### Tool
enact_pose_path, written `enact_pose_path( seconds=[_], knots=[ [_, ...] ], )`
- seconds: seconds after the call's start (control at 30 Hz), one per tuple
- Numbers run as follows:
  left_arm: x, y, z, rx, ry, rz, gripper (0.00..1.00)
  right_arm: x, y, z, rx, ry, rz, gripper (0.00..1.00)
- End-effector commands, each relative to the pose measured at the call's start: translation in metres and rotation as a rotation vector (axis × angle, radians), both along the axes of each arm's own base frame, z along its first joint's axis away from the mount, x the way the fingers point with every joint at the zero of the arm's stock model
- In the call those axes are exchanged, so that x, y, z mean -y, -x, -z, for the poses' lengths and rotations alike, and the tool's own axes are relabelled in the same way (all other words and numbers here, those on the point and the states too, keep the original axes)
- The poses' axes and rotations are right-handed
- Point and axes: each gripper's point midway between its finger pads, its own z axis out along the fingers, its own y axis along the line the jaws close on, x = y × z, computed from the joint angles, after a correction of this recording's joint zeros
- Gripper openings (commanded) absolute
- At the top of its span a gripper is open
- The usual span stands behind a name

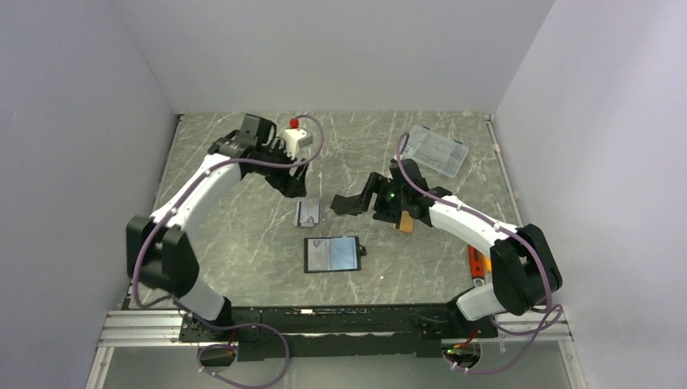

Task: Put the credit cards into the card holder
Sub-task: Pick up the credit card from the center of the board.

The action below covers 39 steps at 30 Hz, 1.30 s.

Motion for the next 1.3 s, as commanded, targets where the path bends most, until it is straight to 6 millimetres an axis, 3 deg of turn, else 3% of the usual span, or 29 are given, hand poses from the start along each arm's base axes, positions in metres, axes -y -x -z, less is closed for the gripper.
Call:
enact_pose_path(
  seconds=[0.0,0.07,0.17,0.43,0.67,1.03,1.27],
  knots=[
    [0.030,-0.026,0.013,-0.025,0.015,0.065,0.69,0.001,-0.013,-0.011,0.031,0.018,0.036,0.70],
    [0.042,-0.037,0.027,-0.036,-0.014,0.085,0.57,-0.001,-0.017,-0.015,0.053,0.001,0.035,0.54],
    [0.058,-0.054,0.046,-0.008,-0.064,0.103,0.53,-0.004,-0.024,-0.012,0.056,0.014,0.029,0.43],
    [0.092,-0.080,0.083,0.053,-0.169,0.151,0.45,0.000,-0.047,0.013,0.012,-0.031,0.044,0.43],
    [0.107,-0.094,0.103,0.043,-0.184,0.159,0.38,0.007,-0.068,0.034,-0.029,-0.088,0.058,0.40],
    [0.129,-0.085,0.120,0.056,-0.230,0.204,0.37,0.017,-0.083,0.056,-0.052,-0.100,0.096,0.50],
    [0.131,-0.087,0.127,0.058,-0.249,0.201,0.35,0.019,-0.085,0.064,-0.061,-0.109,0.110,0.53]
  ],
)
